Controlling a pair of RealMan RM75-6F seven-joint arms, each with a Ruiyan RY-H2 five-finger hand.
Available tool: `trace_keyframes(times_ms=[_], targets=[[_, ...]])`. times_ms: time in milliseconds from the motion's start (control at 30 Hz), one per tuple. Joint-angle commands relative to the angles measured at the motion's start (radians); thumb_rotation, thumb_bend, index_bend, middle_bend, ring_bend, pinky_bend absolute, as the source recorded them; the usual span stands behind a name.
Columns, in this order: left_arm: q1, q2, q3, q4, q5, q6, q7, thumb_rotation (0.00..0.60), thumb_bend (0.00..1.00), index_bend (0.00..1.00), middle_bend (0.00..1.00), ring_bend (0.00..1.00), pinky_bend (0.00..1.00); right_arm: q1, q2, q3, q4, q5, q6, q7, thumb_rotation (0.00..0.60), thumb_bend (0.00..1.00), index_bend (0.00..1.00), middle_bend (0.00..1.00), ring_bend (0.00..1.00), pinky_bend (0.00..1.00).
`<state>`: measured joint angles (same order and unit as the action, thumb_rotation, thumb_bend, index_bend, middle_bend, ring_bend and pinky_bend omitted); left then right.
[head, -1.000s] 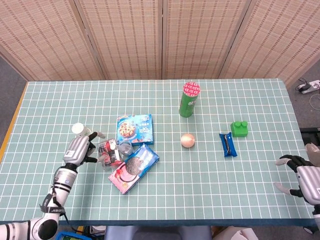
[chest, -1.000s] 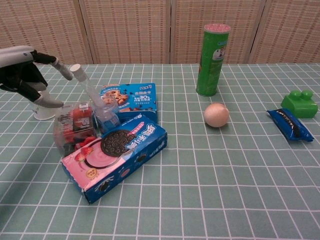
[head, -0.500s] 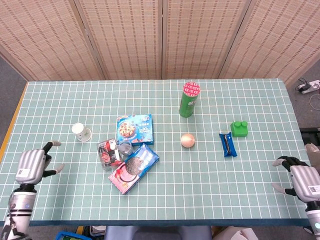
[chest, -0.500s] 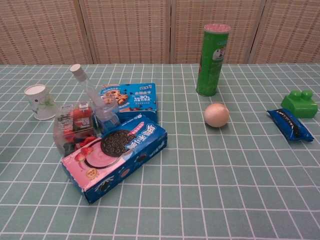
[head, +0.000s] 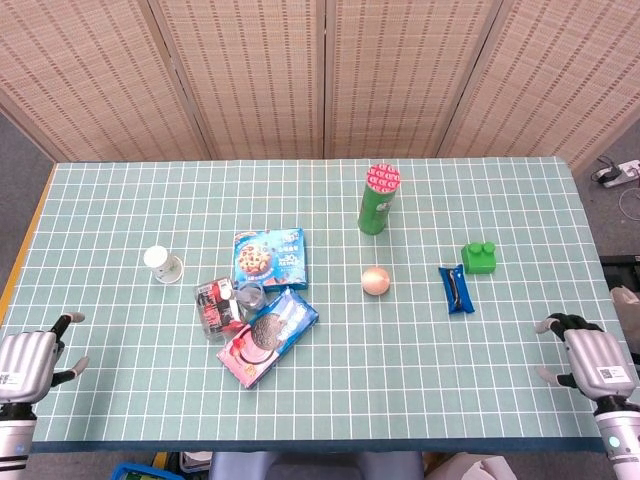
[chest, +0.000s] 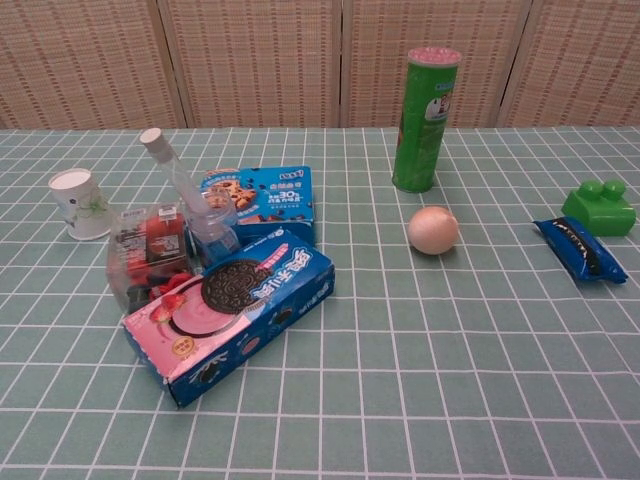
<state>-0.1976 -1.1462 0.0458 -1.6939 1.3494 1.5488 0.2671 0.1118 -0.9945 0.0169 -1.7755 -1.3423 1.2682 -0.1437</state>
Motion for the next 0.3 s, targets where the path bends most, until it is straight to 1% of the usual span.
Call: trace_keyframes(times_ms=[33,300], targets=[[0.014,-0.012,-0.005,0.033,0.007,-0.012,-0.030,0.600,0.04,0.42,1.00,1.00,1.00,-0.002,0.003,-0.001,-0.001,-0.006,0.005,0.006,0.600,0.13,0.38,0.30,0.23,0.34],[0.022,-0.034,-0.026,0.059,0.023,-0.032,-0.043,0.600,0.04,0.42,1.00,1.00,1.00,-0.003,0.013,-0.008,0.003,-0.028,0.007,0.034,0.600,0.13,0.38,0.30,0.23,0.34]])
